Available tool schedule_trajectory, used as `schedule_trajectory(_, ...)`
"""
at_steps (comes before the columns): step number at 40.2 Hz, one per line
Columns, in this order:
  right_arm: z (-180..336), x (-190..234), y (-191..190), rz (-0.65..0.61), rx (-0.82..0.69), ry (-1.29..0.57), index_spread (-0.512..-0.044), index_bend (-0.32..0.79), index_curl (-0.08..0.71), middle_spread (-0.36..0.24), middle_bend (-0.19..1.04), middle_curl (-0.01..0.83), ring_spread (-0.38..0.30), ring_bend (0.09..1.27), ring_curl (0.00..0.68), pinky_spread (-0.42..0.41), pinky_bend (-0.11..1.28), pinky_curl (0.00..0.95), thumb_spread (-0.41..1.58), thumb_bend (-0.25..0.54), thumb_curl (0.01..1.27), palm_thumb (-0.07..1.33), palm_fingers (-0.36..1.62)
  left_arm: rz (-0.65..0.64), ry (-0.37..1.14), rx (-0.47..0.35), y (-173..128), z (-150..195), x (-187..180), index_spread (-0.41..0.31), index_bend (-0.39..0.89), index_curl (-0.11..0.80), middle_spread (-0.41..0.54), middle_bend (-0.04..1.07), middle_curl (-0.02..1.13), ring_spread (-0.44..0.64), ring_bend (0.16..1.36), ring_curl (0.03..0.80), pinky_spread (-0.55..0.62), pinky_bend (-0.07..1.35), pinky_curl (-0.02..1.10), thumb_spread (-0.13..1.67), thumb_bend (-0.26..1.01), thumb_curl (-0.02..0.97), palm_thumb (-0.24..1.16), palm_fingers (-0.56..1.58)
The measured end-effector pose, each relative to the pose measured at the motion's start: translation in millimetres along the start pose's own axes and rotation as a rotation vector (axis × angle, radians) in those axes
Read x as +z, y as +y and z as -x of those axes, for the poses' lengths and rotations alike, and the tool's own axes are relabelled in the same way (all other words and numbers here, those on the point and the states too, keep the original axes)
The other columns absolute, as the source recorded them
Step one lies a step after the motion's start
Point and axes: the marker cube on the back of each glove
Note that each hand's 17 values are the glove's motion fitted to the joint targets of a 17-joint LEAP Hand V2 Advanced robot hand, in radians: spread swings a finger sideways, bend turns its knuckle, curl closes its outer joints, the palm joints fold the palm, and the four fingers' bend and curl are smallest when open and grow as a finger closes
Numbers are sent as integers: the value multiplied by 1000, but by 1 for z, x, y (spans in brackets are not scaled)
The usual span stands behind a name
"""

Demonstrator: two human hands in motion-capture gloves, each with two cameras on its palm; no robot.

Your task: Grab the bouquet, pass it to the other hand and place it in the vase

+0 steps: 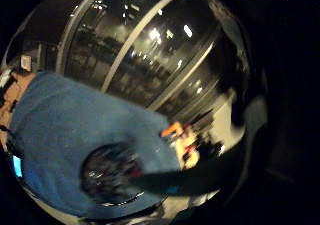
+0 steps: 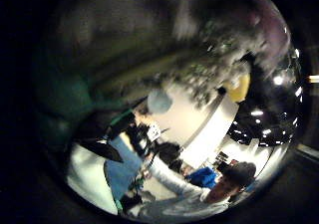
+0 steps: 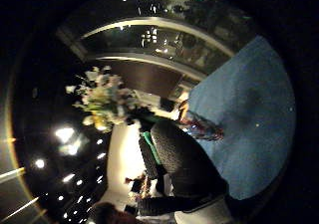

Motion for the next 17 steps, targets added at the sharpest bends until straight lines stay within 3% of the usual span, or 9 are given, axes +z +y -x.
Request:
schedule_trajectory(2, -7, -1, 5, 30, 0, -48, -375, 93, 173, -16, 318, 388, 12, 505, 329, 183, 505, 337, 1045, -27, 323, 302, 238, 162, -106, -115, 29, 35, 1, -253, -41, 496, -347, 713, 564, -374, 921, 479, -442, 818, 501, 866, -133, 407, 461, 1125)
schedule_trajectory(3, -10, -2, 9, 38, 0, -58, -376, 94, 172, -15, 319, 387, 12, 503, 328, 184, 505, 337, 1050, -31, 319, 292, 237, 225, -129, -156, 43, 51, 2, -186, -155, 444, -324, 702, 565, -346, 884, 466, -397, 763, 478, 855, -122, 399, 431, 838)
schedule_trajectory(4, -15, -4, 13, 42, 0, -57, -376, 96, 171, -15, 321, 388, 12, 501, 327, 185, 504, 337, 1053, -28, 318, 293, 234, 277, -137, -196, 59, 67, 2, -117, -183, 413, -292, 705, 582, -303, 853, 479, -339, 712, 478, 843, -119, 391, 394, 554)
schedule_trajectory(5, -20, -5, 19, 43, -1, -47, -377, 99, 171, -15, 324, 388, 9, 503, 328, 185, 494, 334, 1057, -30, 315, 286, 231, 322, -138, -240, 77, 83, 2, -48, -79, 423, -206, 636, 588, -186, 805, 504, -183, 592, 484, 832, -118, 383, 356, 26)
schedule_trajectory(6, -28, -7, 24, 44, -1, -32, -377, 102, 171, -15, 331, 390, 9, 497, 326, 187, 488, 334, 1060, -31, 313, 281, 227, 361, -132, -287, 96, 98, 1, 7, 21, 446, -77, 543, 613, -78, 808, 563, -76, 644, 552, 819, -108, 378, 333, -286)
schedule_trajectory(8, -43, -8, 32, 48, 5, 1, -377, 104, 171, -18, 337, 390, 8, 498, 327, 188, 479, 333, 1064, -29, 310, 278, 225, 414, -117, -363, 131, 119, -2, 79, 43, 403, 32, 453, 562, 30, 775, 500, 31, 586, 503, 806, -84, 372, 310, -281)
schedule_trajectory(10, -53, -8, 39, 55, 18, 29, -377, 105, 170, -24, 348, 391, 8, 496, 325, 190, 469, 330, 1071, -27, 308, 278, 236, 430, -117, -385, 151, 128, -5, 137, 50, 362, 130, 358, 473, 121, 731, 422, 121, 531, 433, 797, -68, 367, 296, -242)
schedule_trajectory(13, -55, -7, 51, 27, 36, 80, -371, 110, 171, -27, 352, 391, 7, 496, 323, 193, 454, 327, 1076, -23, 308, 282, 241, 407, -136, -367, 163, 132, -10, 197, 61, 321, 249, 284, 387, 226, 690, 352, 233, 474, 365, 791, -53, 363, 285, -201)
schedule_trajectory(17, -58, -4, 59, 9, 48, 121, -367, 119, 175, -30, 351, 389, 7, 489, 321, 195, 442, 325, 1084, -23, 304, 280, 245, 370, -127, -352, 170, 127, -19, 247, 73, 284, 356, 241, 341, 331, 661, 316, 332, 442, 331, 786, -44, 358, 278, -172)
